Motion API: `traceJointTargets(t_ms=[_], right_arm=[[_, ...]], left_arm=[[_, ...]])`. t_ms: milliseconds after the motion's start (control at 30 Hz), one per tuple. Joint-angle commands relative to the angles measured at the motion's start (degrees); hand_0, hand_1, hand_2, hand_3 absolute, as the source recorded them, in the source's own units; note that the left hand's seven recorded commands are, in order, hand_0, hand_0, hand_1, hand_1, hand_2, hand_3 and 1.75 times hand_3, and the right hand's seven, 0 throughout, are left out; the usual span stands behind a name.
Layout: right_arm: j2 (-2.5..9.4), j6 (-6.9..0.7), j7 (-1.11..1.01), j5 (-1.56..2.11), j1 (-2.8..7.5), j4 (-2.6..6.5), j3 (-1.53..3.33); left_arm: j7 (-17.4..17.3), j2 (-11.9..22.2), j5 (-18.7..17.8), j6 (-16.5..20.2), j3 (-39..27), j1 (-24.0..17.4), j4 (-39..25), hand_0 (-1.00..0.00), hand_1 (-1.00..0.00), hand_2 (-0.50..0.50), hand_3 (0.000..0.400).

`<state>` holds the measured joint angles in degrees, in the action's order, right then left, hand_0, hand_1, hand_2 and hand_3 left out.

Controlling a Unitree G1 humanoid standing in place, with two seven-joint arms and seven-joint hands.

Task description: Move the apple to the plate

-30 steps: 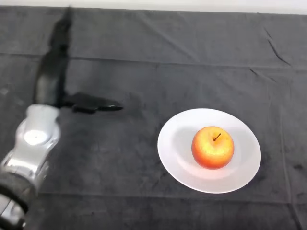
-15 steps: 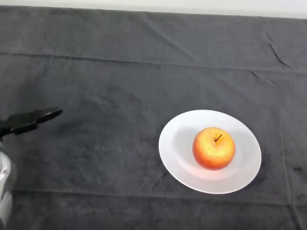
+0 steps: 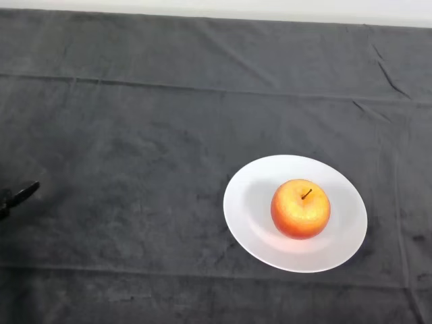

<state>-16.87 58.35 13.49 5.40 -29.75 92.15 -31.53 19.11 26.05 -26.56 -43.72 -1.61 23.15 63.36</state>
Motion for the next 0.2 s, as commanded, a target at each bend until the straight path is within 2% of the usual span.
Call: traceJointTargets(t_ms=[33,200], right_arm=[[4.27,-4.88,0.10,0.06,6.10,5.00,-0.43],[4.27,-4.86,0.09,0.05,6.09,5.04,-0.44]], left_arm=[[0.3,-1.1,-0.5,-0.4,-1.5,-1.4,1.6,0.00,0.00,0.00,0.000],[0.8,-2.4,-0.1,-0.7,-2.8,-1.2,3.5,0.00,0.00,0.00,0.000]])
